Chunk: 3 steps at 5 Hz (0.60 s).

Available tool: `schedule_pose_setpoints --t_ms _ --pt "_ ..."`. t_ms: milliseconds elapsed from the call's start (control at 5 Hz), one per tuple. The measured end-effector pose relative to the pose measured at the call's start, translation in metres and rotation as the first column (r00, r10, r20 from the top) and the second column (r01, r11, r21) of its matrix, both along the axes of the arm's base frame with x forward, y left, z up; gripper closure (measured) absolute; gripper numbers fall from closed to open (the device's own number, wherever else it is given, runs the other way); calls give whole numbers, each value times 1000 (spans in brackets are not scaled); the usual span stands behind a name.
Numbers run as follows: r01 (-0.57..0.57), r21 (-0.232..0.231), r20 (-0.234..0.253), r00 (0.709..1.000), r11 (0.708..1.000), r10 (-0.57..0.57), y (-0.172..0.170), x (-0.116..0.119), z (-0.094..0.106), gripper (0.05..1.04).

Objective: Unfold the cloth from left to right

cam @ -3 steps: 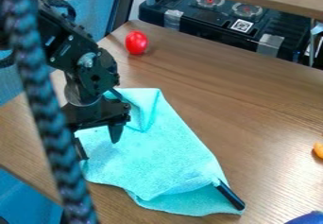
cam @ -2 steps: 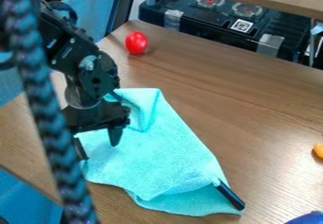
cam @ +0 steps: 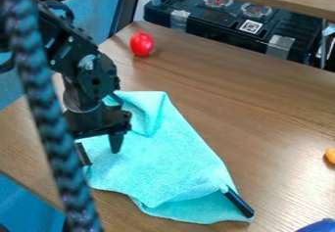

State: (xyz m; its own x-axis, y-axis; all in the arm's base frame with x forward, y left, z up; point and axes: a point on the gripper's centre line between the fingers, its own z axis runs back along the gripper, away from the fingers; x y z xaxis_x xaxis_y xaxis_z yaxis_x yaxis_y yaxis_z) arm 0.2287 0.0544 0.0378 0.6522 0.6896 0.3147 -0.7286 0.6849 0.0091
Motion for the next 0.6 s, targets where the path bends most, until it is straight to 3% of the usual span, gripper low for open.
schedule_pose_setpoints --t_ms 600 --pt "-43 16 -34 998 999 44 12 -8 -4 83"
